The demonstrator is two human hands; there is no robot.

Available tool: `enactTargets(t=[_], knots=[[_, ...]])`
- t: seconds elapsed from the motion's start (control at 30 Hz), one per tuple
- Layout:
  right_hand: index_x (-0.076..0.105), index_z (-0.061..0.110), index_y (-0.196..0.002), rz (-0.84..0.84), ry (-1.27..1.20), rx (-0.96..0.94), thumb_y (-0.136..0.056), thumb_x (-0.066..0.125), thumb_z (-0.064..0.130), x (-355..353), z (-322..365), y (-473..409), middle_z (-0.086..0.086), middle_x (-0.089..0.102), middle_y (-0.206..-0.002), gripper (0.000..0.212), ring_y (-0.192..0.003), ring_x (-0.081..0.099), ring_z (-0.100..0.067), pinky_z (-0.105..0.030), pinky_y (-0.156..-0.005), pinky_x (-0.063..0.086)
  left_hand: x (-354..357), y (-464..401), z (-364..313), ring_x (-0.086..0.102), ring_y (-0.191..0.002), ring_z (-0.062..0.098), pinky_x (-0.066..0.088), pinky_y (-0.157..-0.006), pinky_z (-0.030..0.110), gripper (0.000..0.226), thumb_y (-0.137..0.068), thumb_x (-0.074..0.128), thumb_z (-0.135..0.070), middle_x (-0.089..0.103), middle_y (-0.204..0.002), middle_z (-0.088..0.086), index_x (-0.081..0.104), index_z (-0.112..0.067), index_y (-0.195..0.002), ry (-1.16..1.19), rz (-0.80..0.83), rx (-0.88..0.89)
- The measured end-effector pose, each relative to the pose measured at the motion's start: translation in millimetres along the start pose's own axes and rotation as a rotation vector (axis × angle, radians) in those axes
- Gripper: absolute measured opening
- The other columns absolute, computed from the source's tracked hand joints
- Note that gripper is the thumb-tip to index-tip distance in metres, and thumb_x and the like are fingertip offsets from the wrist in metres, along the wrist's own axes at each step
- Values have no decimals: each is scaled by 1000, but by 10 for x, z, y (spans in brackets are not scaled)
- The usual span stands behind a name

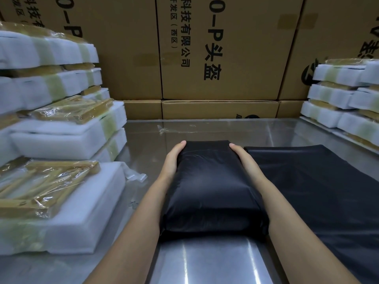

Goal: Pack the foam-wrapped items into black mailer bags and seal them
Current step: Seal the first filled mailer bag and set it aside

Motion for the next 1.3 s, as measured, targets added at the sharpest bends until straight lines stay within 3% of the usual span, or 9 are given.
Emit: enactTargets(t=[0.23, 0.4, 0.57, 0.67, 0.73, 0.83, 0.9, 1.1, 1.3], knots=[[43, 24, -143, 110, -16, -41, -89, 57, 46, 89, 215, 77, 1, 55, -136, 61, -119, 57, -17, -34, -105, 42, 143, 59, -185, 66, -63, 12, 50, -58, 19, 23, -88, 56, -36, 70, -73, 1, 69, -18, -80, -167, 71, -65], [27, 48, -143, 142, 249, -54, -57, 75, 67, 144, 487, 202, 15, 48, -131, 101, -108, 59, -10, -27, -87, 48, 42, 104, -274, 65, -56, 11, 49, -49, 15, 21, -84, 59, -32, 70, -69, 1, 69, -15, -75, -71, 3, -50], [30, 47, -139, 342, 519, 122, -41, 81, 71, 183, 413, 451, 8, 52, -127, 113, -110, 60, -20, -37, -91, 49, -167, 147, -447, 60, -111, 33, 45, -100, 44, 47, -79, 65, -34, 65, -119, 16, 64, -3, -115, 58, -174, 60], [42, 42, -127, 214, 535, -131, -49, 80, 67, 244, 833, 476, 19, 57, -120, 91, -98, 63, -1, -21, -79, 50, -116, 129, -513, 58, -116, 30, 41, -105, 47, 73, -76, 70, -43, 58, -130, 13, 47, -10, -137, 123, -120, 79], [32, 50, -136, 20, 649, -444, -52, 81, 65, 259, 1252, 531, 29, 51, -122, 98, -99, 57, 9, -15, -79, 46, -14, 77, -493, 51, -125, 24, 34, -109, 45, 106, -68, 71, -57, 49, -142, 4, 16, -24, -152, 116, -64, 37], [10, 46, -146, -447, 973, -871, -59, 71, 63, 300, 1591, 738, 8, 48, -133, 108, -117, 49, -16, -42, -92, 41, 0, 52, -443, 27, -141, 20, 21, -110, 37, 104, -78, 59, -62, 23, -156, 1, -11, -33, -150, -146, -169, 98], [9, 36, -150, -589, 1170, -946, -64, 70, 57, 392, 1511, 683, -3, 47, -129, 108, -117, 46, -26, -46, -95, 37, -19, 64, -245, 22, -143, 19, 20, -109, 33, 94, -87, 55, -52, 15, -158, 2, -12, -31, -149, -271, -218, 115], [30, 27, -150, -483, 1693, -971, -61, 84, 37, 461, 947, 104, -8, 53, -128, 104, -117, 51, -29, -43, -98, 38, -98, 22, 69, 23, -141, 13, 23, -111, 26, 88, -86, 67, -28, 22, -155, 1, 9, -19, -151, -581, -305, 282], [32, 28, -149, -454, 1821, -912, -58, 87, 33, 269, 727, -453, -9, 49, -135, 106, -126, 46, -32, -48, -107, 32, -115, -424, -15, 22, -138, 7, 24, -106, 22, 92, -80, 71, -30, 20, -152, -8, 10, -30, -150, -697, -229, 378]])
Point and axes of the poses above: each hand's wrist, its own y-axis away from the middle knuckle, its own x-axis out of the palm, z = x × y, the point moved 10 cm from there along -y, towards the middle knuckle
